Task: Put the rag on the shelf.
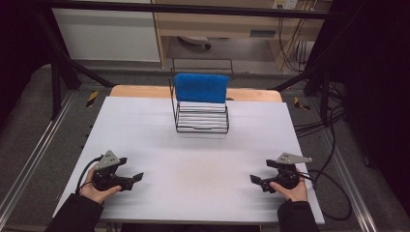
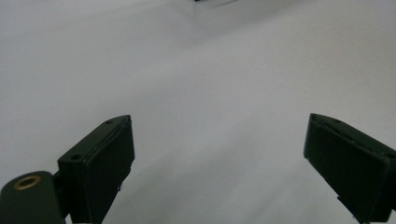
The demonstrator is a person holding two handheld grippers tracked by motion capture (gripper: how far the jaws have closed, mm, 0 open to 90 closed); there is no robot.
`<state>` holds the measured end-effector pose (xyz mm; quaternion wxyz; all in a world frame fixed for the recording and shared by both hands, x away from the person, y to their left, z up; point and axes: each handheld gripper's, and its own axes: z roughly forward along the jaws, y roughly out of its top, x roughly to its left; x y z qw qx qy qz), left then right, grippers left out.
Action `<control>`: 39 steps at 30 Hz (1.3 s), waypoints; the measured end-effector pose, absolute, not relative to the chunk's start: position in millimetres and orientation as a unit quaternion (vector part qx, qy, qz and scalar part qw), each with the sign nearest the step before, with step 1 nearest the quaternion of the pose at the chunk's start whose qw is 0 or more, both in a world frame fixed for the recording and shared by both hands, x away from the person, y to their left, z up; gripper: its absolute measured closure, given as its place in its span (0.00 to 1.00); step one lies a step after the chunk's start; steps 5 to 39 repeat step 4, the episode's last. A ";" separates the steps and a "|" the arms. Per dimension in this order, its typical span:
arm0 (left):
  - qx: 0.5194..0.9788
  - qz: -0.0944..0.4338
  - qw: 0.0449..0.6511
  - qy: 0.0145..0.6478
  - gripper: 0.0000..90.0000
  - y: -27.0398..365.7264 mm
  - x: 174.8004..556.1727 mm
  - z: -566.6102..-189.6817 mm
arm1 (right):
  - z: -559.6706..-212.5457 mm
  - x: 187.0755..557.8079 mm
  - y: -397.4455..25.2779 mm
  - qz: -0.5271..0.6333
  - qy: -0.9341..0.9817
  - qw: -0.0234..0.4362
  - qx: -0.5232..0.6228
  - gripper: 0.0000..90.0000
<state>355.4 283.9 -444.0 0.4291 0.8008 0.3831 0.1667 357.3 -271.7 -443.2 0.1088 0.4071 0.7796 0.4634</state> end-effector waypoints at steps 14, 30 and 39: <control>0.800 0.167 0.430 0.384 0.10 283.7 355.5 -445.6 | -444.6 357.2 -271.8 0.460 0.780 0.109 0.409 0.01; 0.800 0.167 0.430 0.384 0.10 283.7 355.5 -445.6 | -444.6 357.2 -271.8 0.460 0.780 0.109 0.409 0.01; 0.800 0.167 0.430 0.384 0.10 283.7 355.5 -445.6 | -444.6 357.2 -271.8 0.460 0.780 0.109 0.409 0.01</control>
